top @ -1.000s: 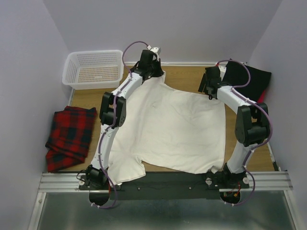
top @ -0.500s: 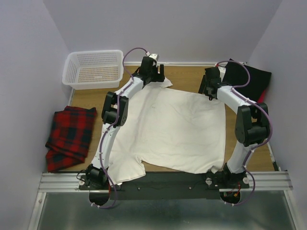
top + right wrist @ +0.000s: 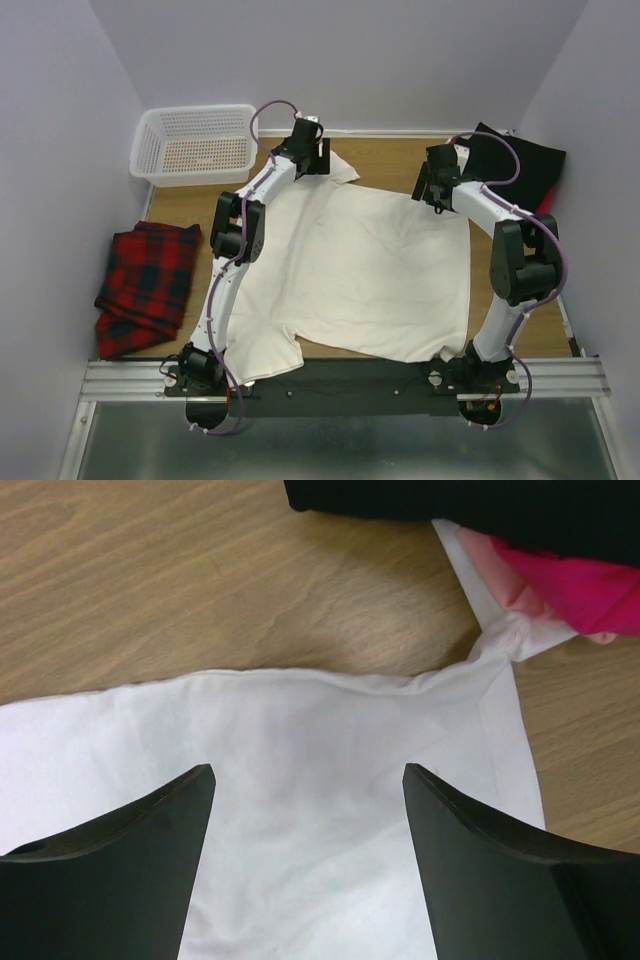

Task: Fold and stack the t-shirts
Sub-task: Flatten out the tshirt

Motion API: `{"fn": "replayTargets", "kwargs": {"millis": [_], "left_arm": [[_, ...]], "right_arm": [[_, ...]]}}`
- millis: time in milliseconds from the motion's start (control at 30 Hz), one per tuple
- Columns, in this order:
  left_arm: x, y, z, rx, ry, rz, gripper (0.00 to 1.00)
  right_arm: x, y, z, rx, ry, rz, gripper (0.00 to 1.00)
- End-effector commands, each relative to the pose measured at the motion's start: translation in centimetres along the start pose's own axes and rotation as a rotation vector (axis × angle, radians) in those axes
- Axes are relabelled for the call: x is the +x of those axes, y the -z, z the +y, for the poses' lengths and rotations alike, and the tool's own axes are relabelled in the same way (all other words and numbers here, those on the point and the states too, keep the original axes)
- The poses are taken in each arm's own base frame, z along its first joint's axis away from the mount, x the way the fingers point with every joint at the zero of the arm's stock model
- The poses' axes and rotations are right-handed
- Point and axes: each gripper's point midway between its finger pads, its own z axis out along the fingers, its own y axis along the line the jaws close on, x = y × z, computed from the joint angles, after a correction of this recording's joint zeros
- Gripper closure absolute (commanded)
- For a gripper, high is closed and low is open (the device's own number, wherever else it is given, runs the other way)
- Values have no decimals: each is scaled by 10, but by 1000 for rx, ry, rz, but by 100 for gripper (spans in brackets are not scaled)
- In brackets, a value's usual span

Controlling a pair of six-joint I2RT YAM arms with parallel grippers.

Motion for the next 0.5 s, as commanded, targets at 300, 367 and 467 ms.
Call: {"fn": "replayTargets", "kwargs": {"millis": [300,367,467], "left_arm": [[44,-20,71,-213,69,164,32],[40,-18,71,-219,93,162,33],[30,-16,74,-224,122,136,33]], "right_arm": [[23,-5,11,-47,-37,84,16],[19,-6,14,-54,-40,79,16],[18,-7,17,-61,-34,82,16]]}}
